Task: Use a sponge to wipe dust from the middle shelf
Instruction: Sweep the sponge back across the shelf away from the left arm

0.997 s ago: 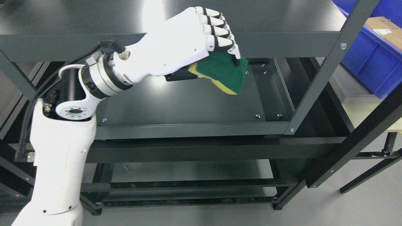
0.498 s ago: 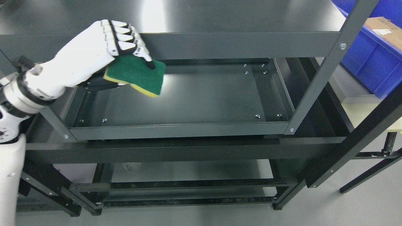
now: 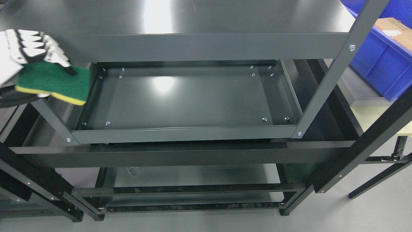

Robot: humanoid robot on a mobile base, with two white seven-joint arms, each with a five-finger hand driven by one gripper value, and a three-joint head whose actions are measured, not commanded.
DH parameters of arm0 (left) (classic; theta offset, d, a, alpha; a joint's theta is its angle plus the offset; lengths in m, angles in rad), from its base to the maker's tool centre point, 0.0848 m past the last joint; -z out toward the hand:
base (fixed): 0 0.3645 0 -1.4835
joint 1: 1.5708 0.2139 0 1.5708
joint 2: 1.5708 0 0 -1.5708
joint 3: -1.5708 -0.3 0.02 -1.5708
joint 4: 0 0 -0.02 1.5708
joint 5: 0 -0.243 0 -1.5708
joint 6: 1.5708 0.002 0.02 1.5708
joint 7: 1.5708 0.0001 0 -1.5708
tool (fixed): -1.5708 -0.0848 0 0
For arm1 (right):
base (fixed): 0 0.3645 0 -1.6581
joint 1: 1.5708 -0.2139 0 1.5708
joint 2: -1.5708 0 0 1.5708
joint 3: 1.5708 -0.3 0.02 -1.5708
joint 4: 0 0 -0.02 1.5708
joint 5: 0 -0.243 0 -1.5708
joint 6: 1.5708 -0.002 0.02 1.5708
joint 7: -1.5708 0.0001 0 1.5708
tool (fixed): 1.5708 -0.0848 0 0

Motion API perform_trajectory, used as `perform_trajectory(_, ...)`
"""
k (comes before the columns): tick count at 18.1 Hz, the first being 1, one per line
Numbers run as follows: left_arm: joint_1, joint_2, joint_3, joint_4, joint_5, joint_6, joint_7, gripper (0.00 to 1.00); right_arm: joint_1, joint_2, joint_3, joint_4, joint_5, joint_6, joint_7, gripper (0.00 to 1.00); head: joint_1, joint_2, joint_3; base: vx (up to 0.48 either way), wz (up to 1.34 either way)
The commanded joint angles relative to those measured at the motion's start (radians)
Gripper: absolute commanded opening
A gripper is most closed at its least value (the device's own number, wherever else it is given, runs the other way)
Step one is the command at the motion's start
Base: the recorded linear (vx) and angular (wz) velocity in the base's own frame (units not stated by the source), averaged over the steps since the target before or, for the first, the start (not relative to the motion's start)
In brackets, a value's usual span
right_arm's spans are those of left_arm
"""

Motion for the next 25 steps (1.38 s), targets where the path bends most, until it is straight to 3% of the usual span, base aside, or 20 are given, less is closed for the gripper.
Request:
perform_trajectory(1, 0.078, 0.17, 0.191, -0.005, 0.051, -0.005, 0.003, 0.0, 0.0, -0.017, 0.0, -0.017, 0.0, 0.001, -0.001, 1.0, 0.0, 0.0, 0.0, 0.0, 0.0)
perform_trajectory(4, 0.034, 0.147, 0.041, -0.008, 0.048, -0.005, 0.008, 0.0, 0.0, -0.017, 0.0, -0.017, 0.0, 0.001, -0.001, 1.0, 0.0, 0.0, 0.0, 0.0, 0.0)
perform_trajectory(8, -0.102, 0.004, -0.154, -0.011, -0.032, -0.005, -0.003, 0.0, 0.0, -0.017, 0.001, -0.017, 0.0, 0.001, -0.001, 1.0, 0.0, 0.0, 0.0, 0.0, 0.0)
perform_trajectory(14, -0.313, -0.328, -0.401, -0.011, -0.214, -0.005, -0.035, 0.0, 0.0, -0.017, 0.0, -0.017, 0.0, 0.001, -0.001, 1.0, 0.0, 0.0, 0.0, 0.0, 0.0)
perform_trajectory(19, -0.354, -0.663, -0.49, 0.007, -0.467, -0.005, -0.081, 0.0, 0.0, -0.017, 0.0, -0.017, 0.0, 0.001, -0.001, 1.0, 0.0, 0.0, 0.0, 0.0, 0.0)
perform_trajectory(22, -0.421, -0.696, -0.504, 0.05, -0.601, -0.005, -0.058, 0.0, 0.0, -0.017, 0.0, -0.017, 0.0, 0.001, -0.001, 1.0, 0.0, 0.0, 0.0, 0.0, 0.0)
perform_trajectory(25, -0.435, -0.696, -0.588, 0.085, -0.654, -0.005, 0.07, 0.0, 0.0, -0.017, 0.0, -0.017, 0.0, 0.001, -0.001, 1.0, 0.0, 0.0, 0.0, 0.001, -0.01)
